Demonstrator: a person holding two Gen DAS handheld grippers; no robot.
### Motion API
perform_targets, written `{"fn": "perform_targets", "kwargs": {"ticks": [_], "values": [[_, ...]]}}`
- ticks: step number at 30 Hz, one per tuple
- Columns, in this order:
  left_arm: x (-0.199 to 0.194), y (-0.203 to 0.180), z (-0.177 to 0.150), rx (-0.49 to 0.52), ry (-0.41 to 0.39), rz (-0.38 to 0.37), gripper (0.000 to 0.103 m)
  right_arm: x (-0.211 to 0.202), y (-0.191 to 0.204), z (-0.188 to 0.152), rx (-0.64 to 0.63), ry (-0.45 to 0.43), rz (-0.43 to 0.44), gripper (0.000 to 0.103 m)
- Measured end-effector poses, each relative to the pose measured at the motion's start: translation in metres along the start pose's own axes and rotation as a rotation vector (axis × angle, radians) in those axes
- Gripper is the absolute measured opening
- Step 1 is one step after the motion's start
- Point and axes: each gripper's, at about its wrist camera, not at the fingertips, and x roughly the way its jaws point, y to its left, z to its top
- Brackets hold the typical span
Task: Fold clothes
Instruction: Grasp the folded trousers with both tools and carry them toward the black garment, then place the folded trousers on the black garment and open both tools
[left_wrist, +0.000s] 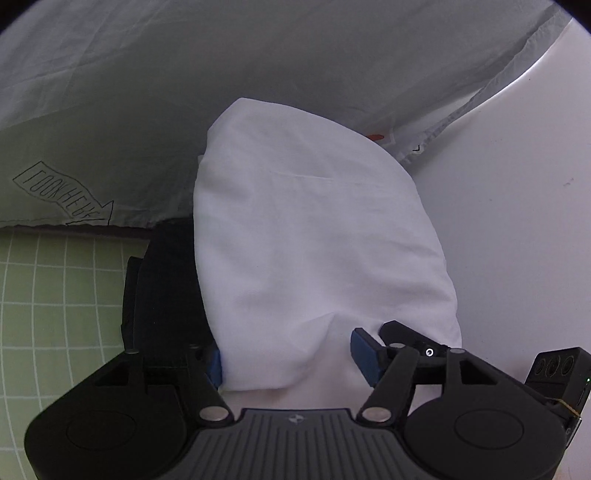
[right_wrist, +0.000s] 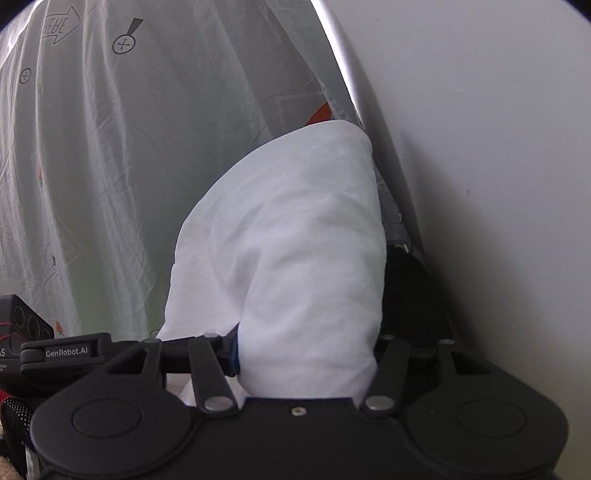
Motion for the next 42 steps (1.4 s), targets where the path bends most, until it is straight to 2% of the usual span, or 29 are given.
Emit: {"fn": "perform_targets", "kwargs": {"ticks": [3,5,8,11,14,17,22,27,34,42], "values": [[0.035,0.016,0.005,-0.003,0.023,0.123,0.077,0.049,-0.009,-0.004,-0.067,0.100,-0.179,0.072],[0.056,0.024,0.009,0.018,0.051,0.177,0.077,0.061,-0.008,-0.013,-0.142,0.087,-0.231,0.083],[0.056,0.031,-0.004,0.059,0.082,0.202,0.085,0.057,-0.007,-0.019,-0.163,0.067,-0.207,0.088],[0.045,0.032,-0.017,0.091,0.087,0.220,0.085,0.047,0.000,-0.028,-0.196,0.061,-0.238,0.091],[0.026,0.024,-0.028,0.129,0.054,0.230,0.086,0.033,0.013,-0.038,-0.229,0.055,-0.277,0.095],[0.005,0.008,-0.033,0.189,-0.005,0.236,0.092,0.015,0.027,-0.044,-0.228,0.047,-0.307,0.098],[-0.054,-0.032,-0.043,0.315,-0.128,0.254,0.103,-0.030,0.048,-0.048,-0.166,-0.017,-0.281,0.101],[-0.116,-0.060,-0.068,0.358,-0.214,0.253,0.103,-0.081,0.072,-0.059,-0.134,-0.084,-0.285,0.101],[-0.192,-0.065,-0.128,0.287,-0.236,0.305,0.103,-0.155,0.107,-0.101,-0.156,-0.113,-0.358,0.102],[-0.239,-0.056,-0.184,0.347,-0.151,0.319,0.103,-0.207,0.153,-0.167,-0.145,-0.097,-0.407,0.102]]}}
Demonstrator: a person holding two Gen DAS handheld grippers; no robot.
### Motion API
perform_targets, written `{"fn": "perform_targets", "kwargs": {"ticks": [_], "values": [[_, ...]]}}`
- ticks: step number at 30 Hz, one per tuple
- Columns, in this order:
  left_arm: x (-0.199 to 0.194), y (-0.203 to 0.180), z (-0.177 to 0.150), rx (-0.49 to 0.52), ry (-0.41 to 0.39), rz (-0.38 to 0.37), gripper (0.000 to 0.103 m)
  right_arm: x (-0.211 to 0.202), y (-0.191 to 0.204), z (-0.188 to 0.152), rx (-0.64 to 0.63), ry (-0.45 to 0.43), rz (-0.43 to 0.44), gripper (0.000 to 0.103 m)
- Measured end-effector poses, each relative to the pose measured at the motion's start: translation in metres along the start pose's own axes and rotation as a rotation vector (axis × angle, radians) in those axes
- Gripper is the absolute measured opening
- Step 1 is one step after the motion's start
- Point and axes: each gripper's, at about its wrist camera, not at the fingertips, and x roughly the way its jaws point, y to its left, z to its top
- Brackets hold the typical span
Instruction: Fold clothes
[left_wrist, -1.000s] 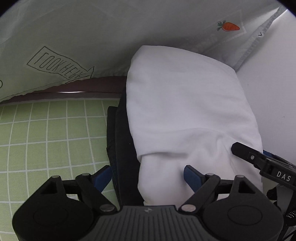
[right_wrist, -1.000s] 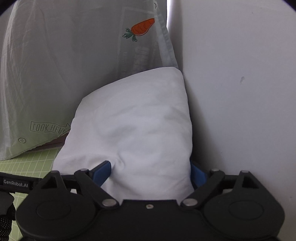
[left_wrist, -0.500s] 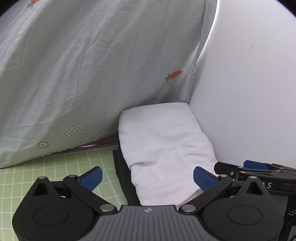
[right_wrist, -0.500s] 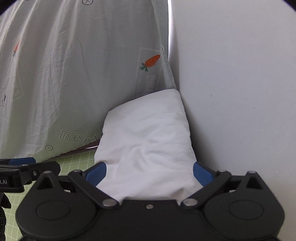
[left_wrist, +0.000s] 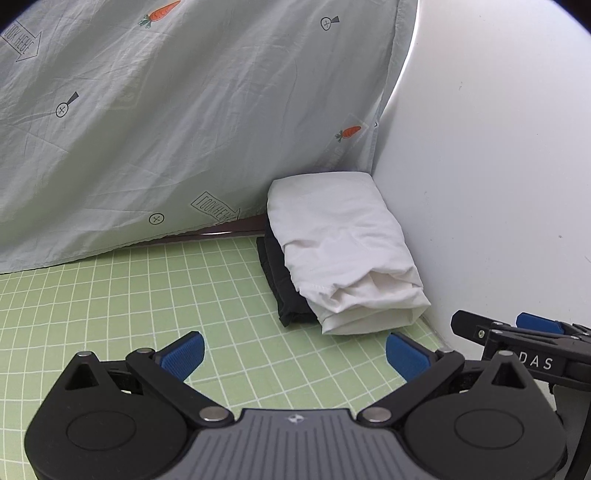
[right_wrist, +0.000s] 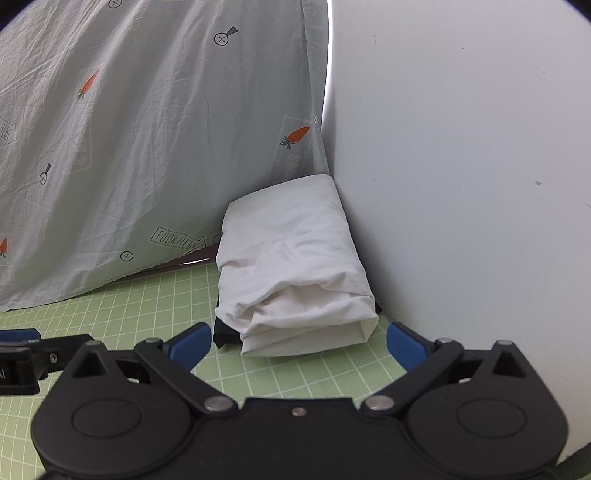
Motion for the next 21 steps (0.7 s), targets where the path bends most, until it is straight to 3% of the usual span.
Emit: {"fn": "perform_targets", "kwargs": {"ticks": [13,21], "values": [[-0.061,0.029,-0.052,0.056,0.065,-0.049,0.103,-0.080,0.051,-0.065,0.046,0.055,-0.066,0.102],[-0.083,0.040,-0.067,0.075,0.062,-0.052,0.103,-0.095,0.069,-0.080,0.064,0.067,-0.073,0.102]]}}
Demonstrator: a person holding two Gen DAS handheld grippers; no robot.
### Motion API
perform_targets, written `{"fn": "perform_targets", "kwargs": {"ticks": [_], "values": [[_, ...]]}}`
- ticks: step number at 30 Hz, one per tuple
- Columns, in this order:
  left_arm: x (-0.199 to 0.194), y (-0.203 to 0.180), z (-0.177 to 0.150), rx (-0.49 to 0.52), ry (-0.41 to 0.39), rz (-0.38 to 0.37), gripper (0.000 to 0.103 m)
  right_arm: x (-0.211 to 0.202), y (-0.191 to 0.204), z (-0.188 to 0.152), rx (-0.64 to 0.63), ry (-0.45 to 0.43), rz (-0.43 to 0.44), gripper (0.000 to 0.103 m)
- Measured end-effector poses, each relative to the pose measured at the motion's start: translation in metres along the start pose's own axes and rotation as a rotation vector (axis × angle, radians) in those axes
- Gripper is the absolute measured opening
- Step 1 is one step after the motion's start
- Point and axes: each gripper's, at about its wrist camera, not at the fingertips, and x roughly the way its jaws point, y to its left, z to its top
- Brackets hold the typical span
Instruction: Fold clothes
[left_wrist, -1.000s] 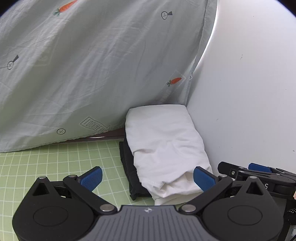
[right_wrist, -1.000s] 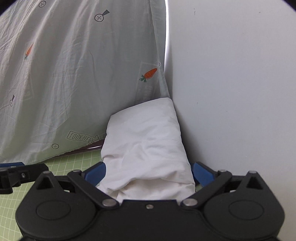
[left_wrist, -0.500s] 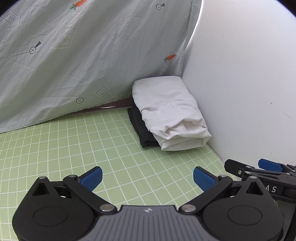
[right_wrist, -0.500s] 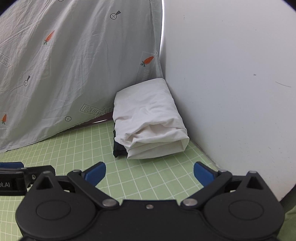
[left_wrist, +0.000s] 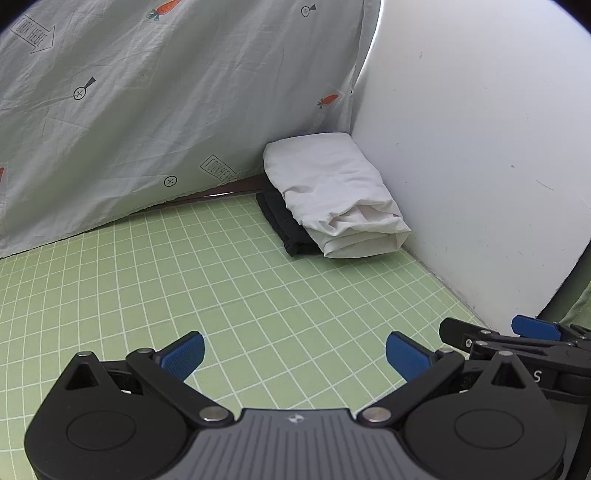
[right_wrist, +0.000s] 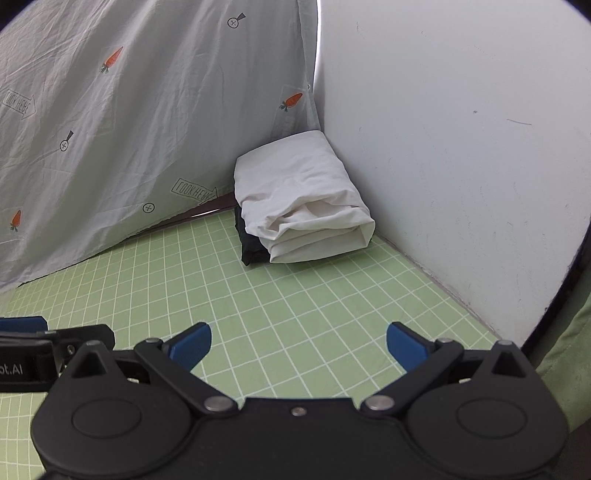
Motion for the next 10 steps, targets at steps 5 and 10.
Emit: {"fn": "perform_targets", "kwargs": {"ticks": [5,10], "values": [[-0.004,0.005,0.000,0.004,-0.010,0.008,0.103,-0.003,0.009,-0.002,-0.007,-0.004,0.004,0.102],[-0.004,0.009,0.003,0.002,-0.015,0.000,0.103,-0.004,0.016,0.001,-0.014,-0.012,0.002,0.102]]}}
